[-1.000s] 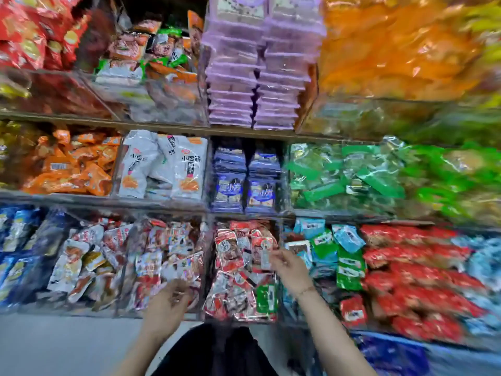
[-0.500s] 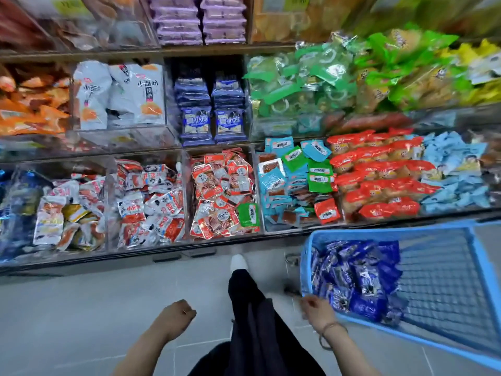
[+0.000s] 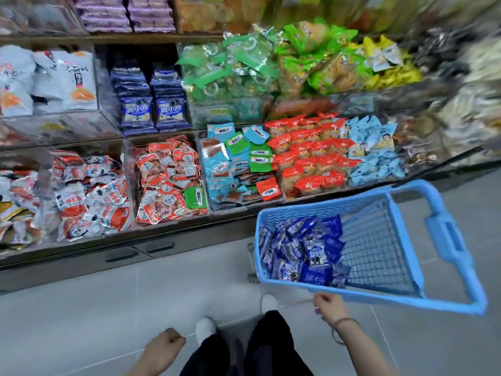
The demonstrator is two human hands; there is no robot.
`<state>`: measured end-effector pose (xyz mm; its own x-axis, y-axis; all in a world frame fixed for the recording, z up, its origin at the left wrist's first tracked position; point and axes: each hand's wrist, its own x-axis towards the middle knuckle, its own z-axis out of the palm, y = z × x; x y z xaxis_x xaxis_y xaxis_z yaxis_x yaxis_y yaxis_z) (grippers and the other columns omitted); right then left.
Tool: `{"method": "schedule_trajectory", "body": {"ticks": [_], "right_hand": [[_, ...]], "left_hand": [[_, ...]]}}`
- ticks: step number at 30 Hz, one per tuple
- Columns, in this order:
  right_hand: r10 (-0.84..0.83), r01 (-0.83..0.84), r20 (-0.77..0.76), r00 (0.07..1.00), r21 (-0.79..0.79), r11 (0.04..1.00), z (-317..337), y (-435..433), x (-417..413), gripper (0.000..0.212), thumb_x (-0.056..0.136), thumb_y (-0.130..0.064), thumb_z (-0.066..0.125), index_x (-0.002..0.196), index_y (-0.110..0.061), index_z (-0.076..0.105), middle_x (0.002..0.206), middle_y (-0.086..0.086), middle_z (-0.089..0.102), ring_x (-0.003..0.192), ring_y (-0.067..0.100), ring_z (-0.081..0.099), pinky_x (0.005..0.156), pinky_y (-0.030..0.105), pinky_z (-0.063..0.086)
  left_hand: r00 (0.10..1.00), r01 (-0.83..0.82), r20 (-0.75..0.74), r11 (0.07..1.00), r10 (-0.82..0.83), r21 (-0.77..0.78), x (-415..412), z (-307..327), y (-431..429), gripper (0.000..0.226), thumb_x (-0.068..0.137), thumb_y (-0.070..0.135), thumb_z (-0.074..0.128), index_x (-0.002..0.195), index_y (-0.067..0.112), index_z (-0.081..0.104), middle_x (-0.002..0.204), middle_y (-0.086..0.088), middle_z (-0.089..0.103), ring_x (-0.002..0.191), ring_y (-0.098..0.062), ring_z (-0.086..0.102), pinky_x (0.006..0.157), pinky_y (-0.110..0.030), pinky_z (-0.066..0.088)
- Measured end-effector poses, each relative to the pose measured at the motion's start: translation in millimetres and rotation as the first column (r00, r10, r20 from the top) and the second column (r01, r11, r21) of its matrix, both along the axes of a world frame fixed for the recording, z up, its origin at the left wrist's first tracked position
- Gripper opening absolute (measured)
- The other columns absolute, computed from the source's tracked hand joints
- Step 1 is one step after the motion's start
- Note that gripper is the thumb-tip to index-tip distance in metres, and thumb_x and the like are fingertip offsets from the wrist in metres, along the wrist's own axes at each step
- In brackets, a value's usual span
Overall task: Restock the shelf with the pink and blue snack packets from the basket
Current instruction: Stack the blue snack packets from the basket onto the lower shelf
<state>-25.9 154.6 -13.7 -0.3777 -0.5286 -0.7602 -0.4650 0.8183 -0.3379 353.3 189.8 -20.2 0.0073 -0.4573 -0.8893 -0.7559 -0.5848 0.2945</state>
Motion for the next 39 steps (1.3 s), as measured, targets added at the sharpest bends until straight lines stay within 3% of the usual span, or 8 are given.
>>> {"method": "schedule_trajectory", "body": {"ticks": [10, 14, 19, 22, 24, 28, 33, 39], "right_hand": [[0.320, -0.316, -0.067, 0.945, 0.056, 0.947, -3, -72, -126, 0.016, 0.091, -0.014, 0.052, 0.078, -0.012, 0.061, 0.086, 0.012, 0.064, 0.077, 0.020, 0.058, 0.065, 0.025, 0.038], [0.391, -0.387, -0.052, 0.919, 0.072, 0.919, -36, -96, -171, 0.006, 0.091, -0.023, 0.056, 0.088, -0.019, 0.059, 0.083, -0.003, 0.057, 0.071, 0.008, 0.052, 0.050, 0.008, 0.034], [0.436, -0.428, -0.035, 0.899, 0.133, 0.894, -98, -113, -207, 0.028, 0.090, -0.025, 0.056, 0.067, -0.031, 0.041, 0.076, -0.007, 0.053, 0.067, 0.006, 0.051, 0.048, 0.006, 0.035], [0.700, -0.670, -0.088, 0.709, 0.227, 0.707, -138, -119, -213, 0.014, 0.093, -0.017, 0.051, 0.092, -0.031, 0.054, 0.121, 0.016, 0.056, 0.110, 0.026, 0.054, 0.085, 0.021, 0.047], [0.751, -0.719, -0.030, 0.660, 0.266, 0.643, -168, -122, -219, 0.035, 0.094, -0.016, 0.051, 0.129, -0.011, 0.049, 0.139, 0.017, 0.045, 0.128, 0.028, 0.044, 0.102, 0.028, 0.037], [0.770, -0.712, 0.005, 0.638, 0.383, 0.588, -209, -123, -213, 0.057, 0.086, -0.021, 0.060, 0.137, -0.015, 0.034, 0.140, 0.015, 0.039, 0.125, 0.028, 0.044, 0.099, 0.034, 0.040], [0.898, -0.791, -0.137, 0.419, 0.430, 0.435, -234, -124, -216, 0.055, 0.084, -0.021, 0.061, 0.132, -0.018, 0.034, 0.135, 0.008, 0.046, 0.123, 0.027, 0.045, 0.099, 0.036, 0.038], [0.888, -0.848, -0.102, 0.448, 0.265, 0.458, -217, -126, -229, 0.034, 0.091, -0.031, 0.053, 0.124, -0.020, 0.052, 0.129, 0.003, 0.054, 0.115, 0.022, 0.053, 0.091, 0.026, 0.043]], "left_hand": [[0.969, -0.247, -0.030, 0.962, 0.245, -0.119, -142, -18, -60, 0.030, 0.093, 0.021, 0.058, 0.121, 0.011, 0.056, 0.113, -0.011, 0.062, 0.093, -0.021, 0.058, 0.071, -0.019, 0.039], [0.951, -0.307, -0.010, 0.942, 0.308, -0.136, -191, -43, -85, 0.051, 0.093, 0.020, 0.058, 0.139, 0.005, 0.041, 0.140, -0.016, 0.048, 0.120, -0.027, 0.053, 0.099, -0.027, 0.036], [0.882, -0.457, 0.015, 0.863, 0.471, -0.217, -231, -84, -114, 0.064, 0.093, 0.026, 0.058, 0.146, 0.005, 0.028, 0.144, -0.021, 0.042, 0.129, -0.034, 0.046, 0.105, -0.038, 0.037], [0.843, -0.490, 0.064, 0.813, 0.533, -0.313, -247, -114, -131, 0.059, 0.093, 0.030, 0.057, 0.142, 0.005, 0.036, 0.123, -0.020, 0.059, 0.106, -0.033, 0.057, 0.086, -0.037, 0.043], [0.811, -0.512, 0.078, 0.769, 0.579, -0.383, -258, -129, -141, 0.037, 0.093, 0.029, 0.056, 0.121, 0.005, 0.052, 0.090, -0.014, 0.063, 0.085, -0.032, 0.058, 0.071, -0.035, 0.040], [0.718, -0.525, 0.141, 0.663, 0.682, -0.534, -268, -155, -145, 0.030, 0.092, 0.026, 0.055, 0.069, 0.007, 0.051, 0.053, -0.005, 0.046, 0.064, -0.036, 0.055, 0.056, -0.033, 0.032], [0.743, -0.428, 0.189, 0.673, 0.642, -0.603, -265, -168, -137, 0.023, 0.095, 0.023, 0.053, 0.075, 0.011, 0.049, 0.052, -0.006, 0.050, 0.060, -0.035, 0.053, 0.057, -0.034, 0.035], [0.759, -0.420, 0.176, 0.678, 0.627, -0.603, -265, -169, -136, 0.027, 0.095, 0.026, 0.051, 0.085, 0.002, 0.057, 0.075, -0.027, 0.064, 0.076, -0.044, 0.061, 0.067, -0.045, 0.048]]}}
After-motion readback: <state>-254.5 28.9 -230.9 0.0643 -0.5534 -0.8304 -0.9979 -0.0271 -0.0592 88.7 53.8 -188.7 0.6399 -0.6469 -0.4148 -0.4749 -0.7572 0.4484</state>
